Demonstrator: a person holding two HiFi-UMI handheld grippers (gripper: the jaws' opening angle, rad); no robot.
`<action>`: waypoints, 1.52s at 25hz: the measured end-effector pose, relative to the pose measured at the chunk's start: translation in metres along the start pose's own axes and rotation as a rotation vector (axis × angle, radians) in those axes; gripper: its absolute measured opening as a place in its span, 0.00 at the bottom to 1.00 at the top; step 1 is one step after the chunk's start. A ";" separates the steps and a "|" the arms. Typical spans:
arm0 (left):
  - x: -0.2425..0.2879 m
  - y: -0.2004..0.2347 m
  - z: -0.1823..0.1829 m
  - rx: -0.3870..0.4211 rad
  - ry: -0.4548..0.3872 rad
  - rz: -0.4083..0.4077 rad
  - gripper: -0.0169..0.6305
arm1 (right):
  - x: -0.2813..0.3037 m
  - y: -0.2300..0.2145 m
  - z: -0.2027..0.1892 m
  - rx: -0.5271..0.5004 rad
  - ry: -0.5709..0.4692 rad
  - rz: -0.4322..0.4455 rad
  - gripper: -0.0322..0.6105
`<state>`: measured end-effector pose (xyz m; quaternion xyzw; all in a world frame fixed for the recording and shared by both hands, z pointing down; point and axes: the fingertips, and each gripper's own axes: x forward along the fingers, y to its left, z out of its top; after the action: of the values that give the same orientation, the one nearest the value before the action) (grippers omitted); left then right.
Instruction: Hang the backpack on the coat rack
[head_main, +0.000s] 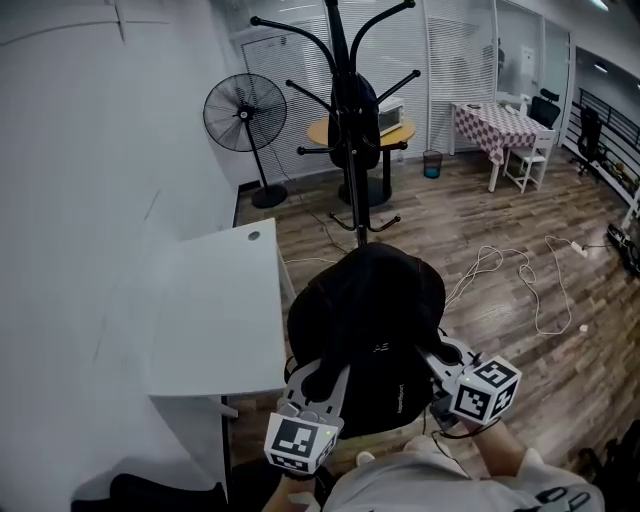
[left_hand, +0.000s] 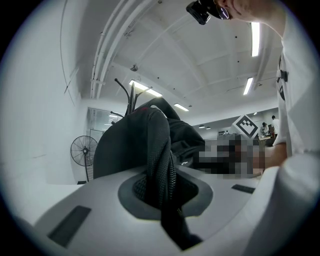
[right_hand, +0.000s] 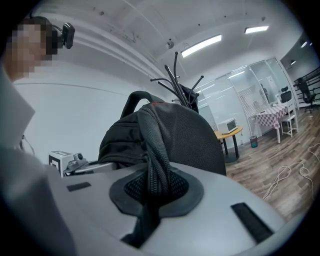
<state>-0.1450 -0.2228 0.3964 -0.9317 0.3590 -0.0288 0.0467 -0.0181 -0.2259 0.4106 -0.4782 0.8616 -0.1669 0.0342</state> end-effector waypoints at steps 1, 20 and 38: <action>0.000 0.001 0.001 0.002 -0.004 -0.001 0.08 | 0.001 0.001 0.000 -0.006 0.002 0.001 0.10; 0.038 0.050 0.042 0.037 -0.060 0.014 0.08 | 0.045 -0.011 0.061 -0.066 -0.051 0.047 0.10; 0.103 0.115 0.130 0.101 -0.142 0.031 0.08 | 0.098 -0.034 0.171 -0.093 -0.146 0.069 0.10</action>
<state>-0.1338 -0.3686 0.2567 -0.9223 0.3671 0.0202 0.1196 -0.0057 -0.3675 0.2707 -0.4603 0.8795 -0.0903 0.0805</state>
